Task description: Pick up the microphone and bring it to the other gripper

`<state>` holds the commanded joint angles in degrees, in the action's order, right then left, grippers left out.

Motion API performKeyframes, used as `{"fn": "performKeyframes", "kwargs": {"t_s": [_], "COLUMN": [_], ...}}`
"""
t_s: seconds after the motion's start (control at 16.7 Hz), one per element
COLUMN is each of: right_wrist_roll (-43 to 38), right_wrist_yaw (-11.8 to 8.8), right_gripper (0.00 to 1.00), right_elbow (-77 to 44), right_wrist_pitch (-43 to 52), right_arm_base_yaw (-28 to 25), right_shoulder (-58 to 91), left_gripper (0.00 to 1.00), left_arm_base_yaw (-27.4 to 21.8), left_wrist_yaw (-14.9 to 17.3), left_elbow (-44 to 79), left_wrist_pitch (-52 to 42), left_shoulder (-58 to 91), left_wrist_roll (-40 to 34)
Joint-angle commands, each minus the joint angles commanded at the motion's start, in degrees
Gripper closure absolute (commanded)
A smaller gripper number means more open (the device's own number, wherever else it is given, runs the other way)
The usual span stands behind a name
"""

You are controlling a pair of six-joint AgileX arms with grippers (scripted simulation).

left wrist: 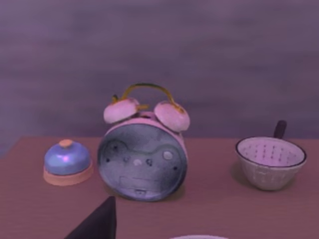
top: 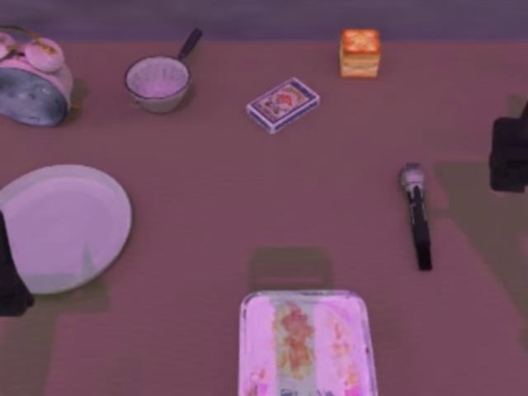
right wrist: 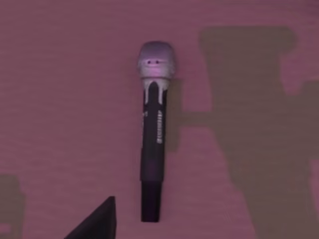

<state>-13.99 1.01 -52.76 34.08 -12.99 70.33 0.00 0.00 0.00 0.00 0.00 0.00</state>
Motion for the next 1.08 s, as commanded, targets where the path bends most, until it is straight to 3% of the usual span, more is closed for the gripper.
{"fn": "performKeyframes", "kwargs": {"t_s": [0.54,1.08], "right_wrist_roll": [-7.9,-8.86], "right_wrist_yaw": [0.71,0.99], "right_gripper": [0.0,0.0], "right_elbow": [-29.94,-33.2], "right_wrist_pitch": [18.92,21.82], "right_arm_base_yaw": [-7.23,-7.88], "right_shoulder": [40.7,45.78], "left_gripper": [0.0,0.0], "left_arm_base_yaw": [0.0,0.0], "left_wrist_yaw": [0.0,0.0], "left_elbow": [0.0,0.0], "left_wrist_pitch": [0.0,0.0], "left_shoulder": [0.0,0.0], "left_wrist_roll": [0.0,0.0]}}
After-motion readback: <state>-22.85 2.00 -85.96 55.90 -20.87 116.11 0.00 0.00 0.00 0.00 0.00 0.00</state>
